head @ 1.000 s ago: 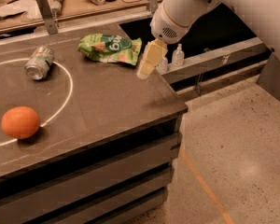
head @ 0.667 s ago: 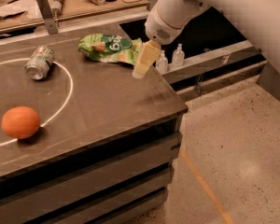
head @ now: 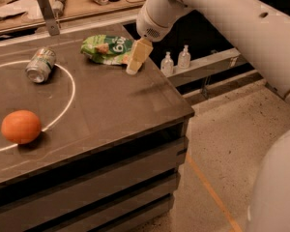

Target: Pick green rice chip bag

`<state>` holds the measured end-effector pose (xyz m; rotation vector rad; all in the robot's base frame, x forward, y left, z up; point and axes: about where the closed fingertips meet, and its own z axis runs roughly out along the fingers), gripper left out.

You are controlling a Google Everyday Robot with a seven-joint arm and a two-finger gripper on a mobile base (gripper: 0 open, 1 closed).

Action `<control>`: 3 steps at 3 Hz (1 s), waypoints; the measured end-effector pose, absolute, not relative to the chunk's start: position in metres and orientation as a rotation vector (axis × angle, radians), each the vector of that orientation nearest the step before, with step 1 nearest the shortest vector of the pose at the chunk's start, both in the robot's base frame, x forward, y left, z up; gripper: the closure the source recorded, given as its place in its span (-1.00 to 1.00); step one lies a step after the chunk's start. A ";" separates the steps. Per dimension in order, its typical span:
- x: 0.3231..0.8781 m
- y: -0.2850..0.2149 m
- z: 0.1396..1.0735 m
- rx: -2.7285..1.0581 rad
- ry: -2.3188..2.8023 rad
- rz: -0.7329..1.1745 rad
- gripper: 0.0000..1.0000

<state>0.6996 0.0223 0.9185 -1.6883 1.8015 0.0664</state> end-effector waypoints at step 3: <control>0.745 0.063 0.897 -1.678 1.736 0.133 -1.00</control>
Offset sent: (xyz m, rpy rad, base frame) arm 0.0397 0.0400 -0.0126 0.0677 -0.0209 0.0601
